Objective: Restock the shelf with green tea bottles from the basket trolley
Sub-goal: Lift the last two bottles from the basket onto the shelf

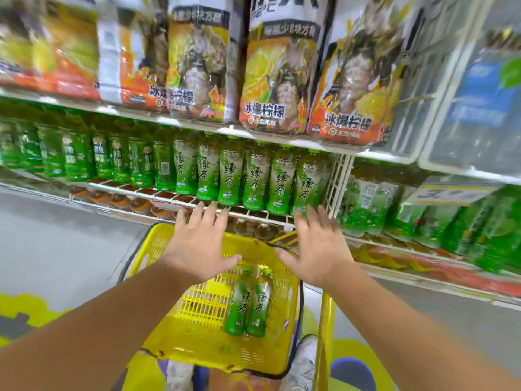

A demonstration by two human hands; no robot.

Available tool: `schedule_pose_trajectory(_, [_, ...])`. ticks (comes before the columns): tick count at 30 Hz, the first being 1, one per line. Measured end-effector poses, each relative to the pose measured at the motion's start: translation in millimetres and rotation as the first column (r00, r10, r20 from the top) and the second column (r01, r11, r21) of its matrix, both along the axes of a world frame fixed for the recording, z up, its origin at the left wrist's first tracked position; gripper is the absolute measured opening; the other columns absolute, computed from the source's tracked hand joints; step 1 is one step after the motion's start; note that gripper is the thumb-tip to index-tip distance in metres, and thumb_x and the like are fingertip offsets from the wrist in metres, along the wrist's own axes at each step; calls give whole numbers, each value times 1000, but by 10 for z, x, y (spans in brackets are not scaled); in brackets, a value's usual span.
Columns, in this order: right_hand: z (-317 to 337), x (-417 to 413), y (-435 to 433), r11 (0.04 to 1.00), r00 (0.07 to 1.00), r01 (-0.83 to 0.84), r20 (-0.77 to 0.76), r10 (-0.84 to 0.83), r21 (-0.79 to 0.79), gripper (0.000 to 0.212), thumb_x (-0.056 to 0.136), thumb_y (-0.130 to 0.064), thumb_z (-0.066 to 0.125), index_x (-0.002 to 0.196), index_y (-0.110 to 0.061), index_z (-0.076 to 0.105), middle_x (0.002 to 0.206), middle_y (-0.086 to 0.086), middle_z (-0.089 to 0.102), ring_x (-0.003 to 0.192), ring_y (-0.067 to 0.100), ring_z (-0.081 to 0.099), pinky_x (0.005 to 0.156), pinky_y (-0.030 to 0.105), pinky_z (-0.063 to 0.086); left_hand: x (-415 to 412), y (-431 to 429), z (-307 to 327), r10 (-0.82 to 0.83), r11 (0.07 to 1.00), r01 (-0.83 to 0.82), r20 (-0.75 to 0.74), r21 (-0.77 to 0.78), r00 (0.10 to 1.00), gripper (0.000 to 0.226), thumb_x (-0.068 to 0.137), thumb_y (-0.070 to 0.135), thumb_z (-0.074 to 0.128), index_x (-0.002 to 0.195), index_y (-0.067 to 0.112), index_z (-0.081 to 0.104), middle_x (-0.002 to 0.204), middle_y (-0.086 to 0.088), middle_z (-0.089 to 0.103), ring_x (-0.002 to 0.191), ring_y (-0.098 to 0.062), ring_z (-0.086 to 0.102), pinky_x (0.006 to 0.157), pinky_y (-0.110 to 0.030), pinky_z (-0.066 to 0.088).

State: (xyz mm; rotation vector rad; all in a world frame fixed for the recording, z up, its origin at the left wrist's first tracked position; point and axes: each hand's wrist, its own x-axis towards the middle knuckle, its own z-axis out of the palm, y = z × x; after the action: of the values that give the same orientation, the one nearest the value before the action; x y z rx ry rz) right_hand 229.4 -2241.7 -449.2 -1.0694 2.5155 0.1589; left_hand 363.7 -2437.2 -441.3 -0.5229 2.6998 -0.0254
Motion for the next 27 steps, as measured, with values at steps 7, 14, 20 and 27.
schedule_pose_trajectory(7, [104,677,-55,996,995,93,39,-93,-5,94,87,-75,27,157,-16,7,164,14,6,151,33,2,121,49,12,560,-225,112,-30,999,30,2,16,1000,109,76,85,36,157,15,14,164,-11,16,151,-31,13,117,-58,18])
schedule_pose_trajectory(14, [-118,1347,-191,970,969,229,81,-235,83,92,90,-74,19,158,-16,0,165,13,-1,151,31,-5,122,47,9,972,-398,-199,-145,982,124,142,146,979,106,82,80,41,158,17,1,166,-10,-1,152,-33,0,119,-59,9])
schedule_pose_trajectory(20, [-377,1784,-225,939,937,310,117,-328,147,92,91,-72,25,158,-14,-1,165,13,-1,151,31,-3,122,46,9,1234,-457,-584,-273,951,232,204,204,940,106,81,79,39,158,18,0,166,-11,-3,152,-34,-1,118,-60,9])
schedule_pose_trajectory(27, [-1021,2039,-134,916,904,354,182,-387,191,90,92,-69,23,157,-13,-5,164,15,2,151,31,-3,122,46,8,1326,-169,-1263,-286,945,222,274,240,918,110,78,81,41,158,17,-1,166,-9,0,152,-32,3,119,-57,12])
